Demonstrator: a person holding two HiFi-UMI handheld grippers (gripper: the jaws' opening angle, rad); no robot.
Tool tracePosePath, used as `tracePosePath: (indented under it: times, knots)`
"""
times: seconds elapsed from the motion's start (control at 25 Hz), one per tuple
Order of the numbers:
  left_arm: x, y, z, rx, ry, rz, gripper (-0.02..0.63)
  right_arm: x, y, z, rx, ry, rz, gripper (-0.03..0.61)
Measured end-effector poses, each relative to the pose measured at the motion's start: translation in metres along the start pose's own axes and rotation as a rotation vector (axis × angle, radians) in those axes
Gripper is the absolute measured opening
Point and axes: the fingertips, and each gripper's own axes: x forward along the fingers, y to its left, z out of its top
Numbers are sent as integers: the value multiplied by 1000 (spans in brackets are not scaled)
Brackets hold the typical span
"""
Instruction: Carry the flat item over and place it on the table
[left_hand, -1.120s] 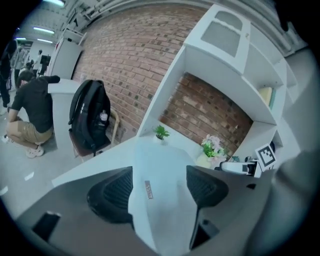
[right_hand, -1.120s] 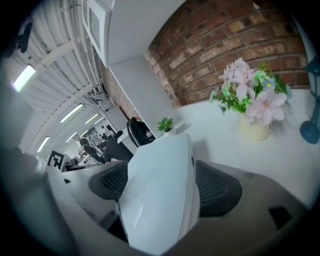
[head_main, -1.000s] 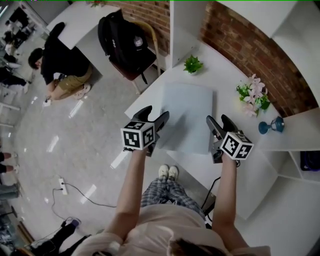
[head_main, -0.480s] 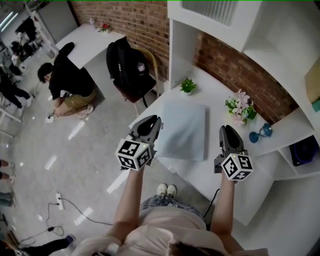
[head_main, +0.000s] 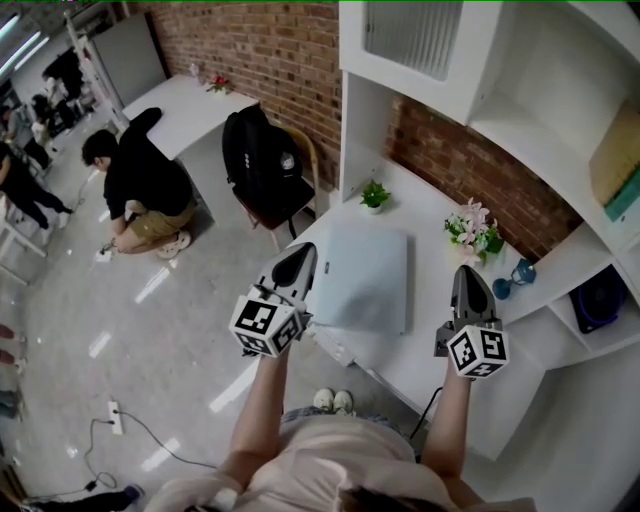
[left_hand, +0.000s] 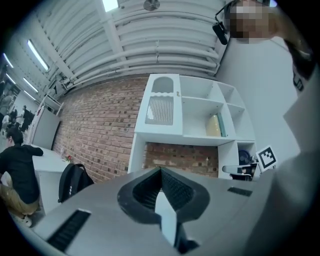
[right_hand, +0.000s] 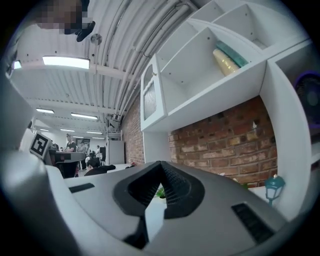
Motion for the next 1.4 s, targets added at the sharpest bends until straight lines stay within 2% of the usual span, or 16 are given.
tracePosePath:
  times: [0.4, 1.4]
  knots:
    - [-9, 0, -3, -22, 9, 3, 28, -9, -3, 10, -24, -35, -10, 15]
    - [7, 5, -15, -48, 38, -10, 28, 5, -9, -1, -63, 25, -15, 15]
